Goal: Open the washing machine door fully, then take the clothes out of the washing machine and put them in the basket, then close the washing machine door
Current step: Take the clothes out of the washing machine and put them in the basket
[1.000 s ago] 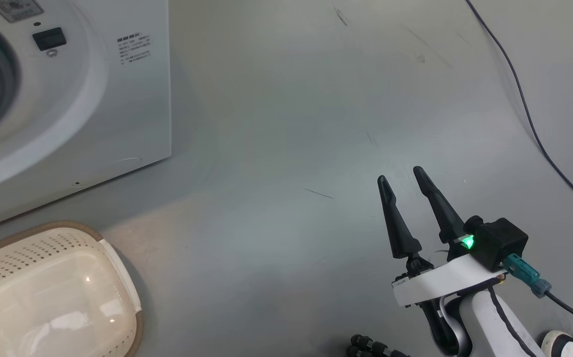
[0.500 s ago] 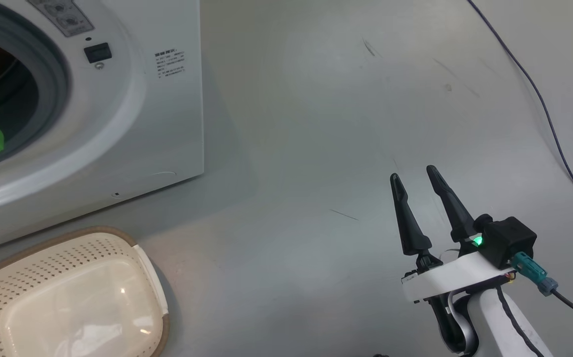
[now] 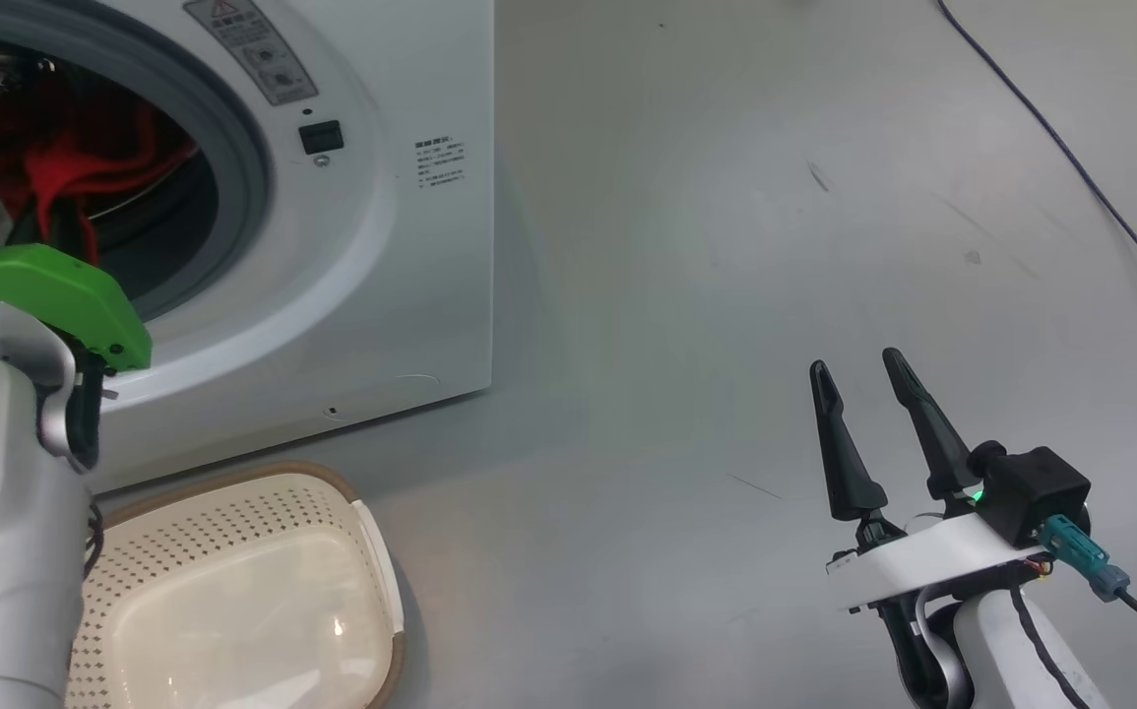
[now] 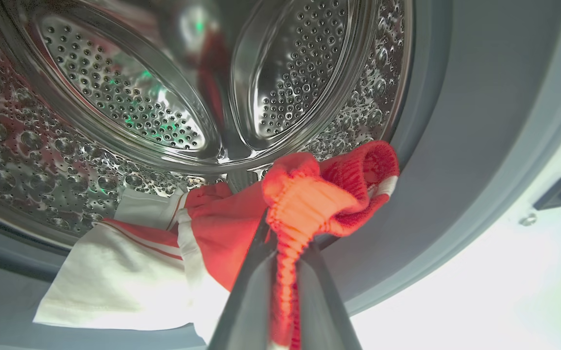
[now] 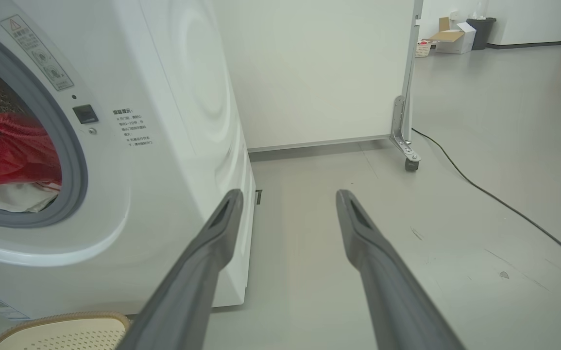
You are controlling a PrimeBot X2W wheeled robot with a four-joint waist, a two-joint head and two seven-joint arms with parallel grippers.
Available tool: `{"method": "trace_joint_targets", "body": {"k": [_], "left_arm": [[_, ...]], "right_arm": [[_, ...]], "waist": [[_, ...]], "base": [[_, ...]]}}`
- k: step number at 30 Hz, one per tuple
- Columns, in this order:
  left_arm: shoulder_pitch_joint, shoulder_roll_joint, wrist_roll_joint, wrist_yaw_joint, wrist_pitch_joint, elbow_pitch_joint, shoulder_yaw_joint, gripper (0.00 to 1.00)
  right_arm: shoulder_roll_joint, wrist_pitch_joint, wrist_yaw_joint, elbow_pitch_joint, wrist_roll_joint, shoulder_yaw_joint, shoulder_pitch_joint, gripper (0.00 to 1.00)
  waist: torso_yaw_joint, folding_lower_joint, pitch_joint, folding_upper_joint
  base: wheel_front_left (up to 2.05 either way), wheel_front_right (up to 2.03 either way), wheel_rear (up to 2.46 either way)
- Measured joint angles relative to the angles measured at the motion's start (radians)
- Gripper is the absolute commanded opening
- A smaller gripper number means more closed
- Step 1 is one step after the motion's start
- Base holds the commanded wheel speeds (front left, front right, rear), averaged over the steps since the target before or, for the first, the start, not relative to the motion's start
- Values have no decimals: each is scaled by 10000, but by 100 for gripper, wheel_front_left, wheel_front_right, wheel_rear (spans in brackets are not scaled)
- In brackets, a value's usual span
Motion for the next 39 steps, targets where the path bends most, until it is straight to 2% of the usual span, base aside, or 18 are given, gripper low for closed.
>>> {"method": "trace_joint_targets", "body": {"k": [13,22,29,39], "left_arm": [[1344,-433,0,-291,-1384,-320,-305,0],[2394,-683,-349,-359,-1651,-872,-286,0],[3002,-755,-353,-418,-1708,-2148,-267,0],[3442,-681,-274,-420,-1724,-4706,364,0]], "right_arm": [[-182,0,50,184,-161,-178,421,100],[-255,0,104,314,-171,-221,781,100],[-286,0,121,336,-247,-199,1135,100],[-278,0,196,288,-249,-146,1243,100]], "waist": [[1119,0,-948,0],[1701,0,-1712,0],[2124,-1,-2254,0],[2352,-1,-2404,0]], "base": [[0,0,0],[0,0,0],[0,0,0],[0,0,0]]}}
